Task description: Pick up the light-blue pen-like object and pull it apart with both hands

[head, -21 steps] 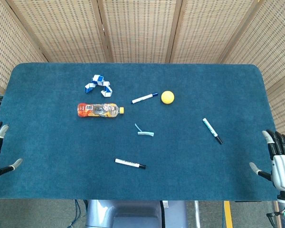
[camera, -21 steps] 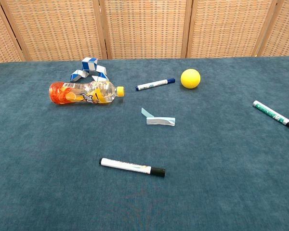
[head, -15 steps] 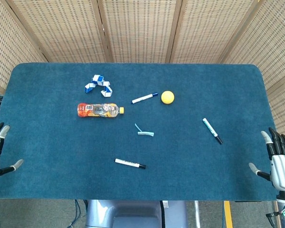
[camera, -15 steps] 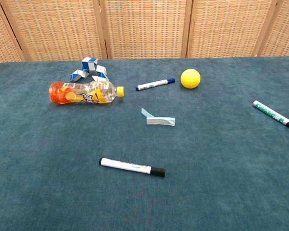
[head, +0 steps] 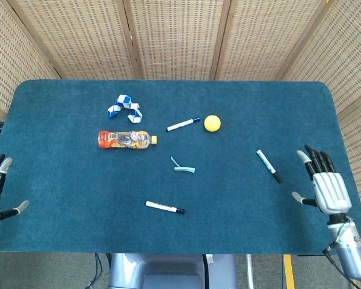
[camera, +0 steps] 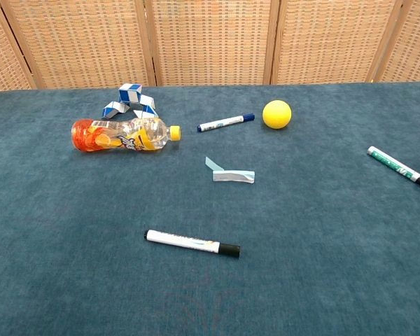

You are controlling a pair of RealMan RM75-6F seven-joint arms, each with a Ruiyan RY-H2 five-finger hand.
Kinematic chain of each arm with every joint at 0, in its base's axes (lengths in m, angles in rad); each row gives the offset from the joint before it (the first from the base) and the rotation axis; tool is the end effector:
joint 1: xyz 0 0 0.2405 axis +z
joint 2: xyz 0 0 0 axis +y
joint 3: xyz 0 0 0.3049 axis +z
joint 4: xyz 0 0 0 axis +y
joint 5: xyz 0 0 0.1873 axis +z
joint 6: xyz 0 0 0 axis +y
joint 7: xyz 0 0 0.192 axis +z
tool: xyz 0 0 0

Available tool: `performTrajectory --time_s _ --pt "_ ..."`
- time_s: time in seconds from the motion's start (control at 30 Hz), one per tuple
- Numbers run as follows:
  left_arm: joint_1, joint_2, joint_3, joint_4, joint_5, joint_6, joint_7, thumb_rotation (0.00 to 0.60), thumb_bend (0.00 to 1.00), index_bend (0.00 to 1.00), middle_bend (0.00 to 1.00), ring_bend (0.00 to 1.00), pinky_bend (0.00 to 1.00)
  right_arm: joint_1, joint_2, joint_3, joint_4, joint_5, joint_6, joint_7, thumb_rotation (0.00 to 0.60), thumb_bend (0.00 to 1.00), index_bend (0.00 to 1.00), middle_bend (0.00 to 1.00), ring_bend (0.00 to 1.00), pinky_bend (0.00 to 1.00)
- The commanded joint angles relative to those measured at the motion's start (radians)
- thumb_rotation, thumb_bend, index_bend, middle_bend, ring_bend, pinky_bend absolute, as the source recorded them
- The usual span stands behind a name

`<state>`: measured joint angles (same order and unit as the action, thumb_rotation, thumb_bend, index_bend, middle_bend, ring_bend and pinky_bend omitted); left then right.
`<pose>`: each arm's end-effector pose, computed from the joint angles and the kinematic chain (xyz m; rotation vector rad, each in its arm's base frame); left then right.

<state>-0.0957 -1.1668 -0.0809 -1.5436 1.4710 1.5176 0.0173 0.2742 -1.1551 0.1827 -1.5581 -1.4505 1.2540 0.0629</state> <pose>-0.3525 0.2409 0.2037 -1.3349 -0.8345 -0.9131 -0.3117 -0.3193 0.1818 1.4814 -0.9269 1.0075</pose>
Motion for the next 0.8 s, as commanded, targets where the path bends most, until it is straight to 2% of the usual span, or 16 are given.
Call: performTrajectory --time_s 0.03,0.2,0.33,0.57,0.8 --pt "-0.002 -0.007 -0.007 0.002 -0.014 -0.005 0.01 0.6 0.0 0.0 0.0 0.0 0.0 0.183 0.016 0.1 -0.013 0.151 -0.258 0.046 0.6 0.0 0.15 0.0 0.0 0.0" --pt "-0.012 -0.016 -0.014 0.003 -0.033 -0.022 0.033 0.6 0.0 0.0 0.0 0.0 0.0 0.307 -0.027 0.147 0.001 0.314 -0.399 -0.052 0.6 0.0 0.27 0.0 0.0 0.0" --pt "-0.018 -0.021 -0.019 0.006 -0.05 -0.038 0.041 0.6 0.0 0.0 0.0 0.0 0.0 0.397 -0.072 0.162 -0.002 0.48 -0.475 -0.145 0.6 0.0 0.31 0.0 0.0 0.0" --pt "-0.02 -0.02 -0.025 0.008 -0.062 -0.043 0.038 0.6 0.0 0.0 0.0 0.0 0.0 0.482 -0.15 0.158 -0.004 0.608 -0.446 -0.27 0.6 0.02 0.4 0.0 0.0 0.0" --pt "-0.019 -0.016 -0.025 0.012 -0.067 -0.047 0.02 0.6 0.0 0.0 0.0 0.0 0.0 0.598 -0.312 0.136 0.018 0.795 -0.322 -0.481 0.6 0.11 0.41 0.0 0.0 0.0"
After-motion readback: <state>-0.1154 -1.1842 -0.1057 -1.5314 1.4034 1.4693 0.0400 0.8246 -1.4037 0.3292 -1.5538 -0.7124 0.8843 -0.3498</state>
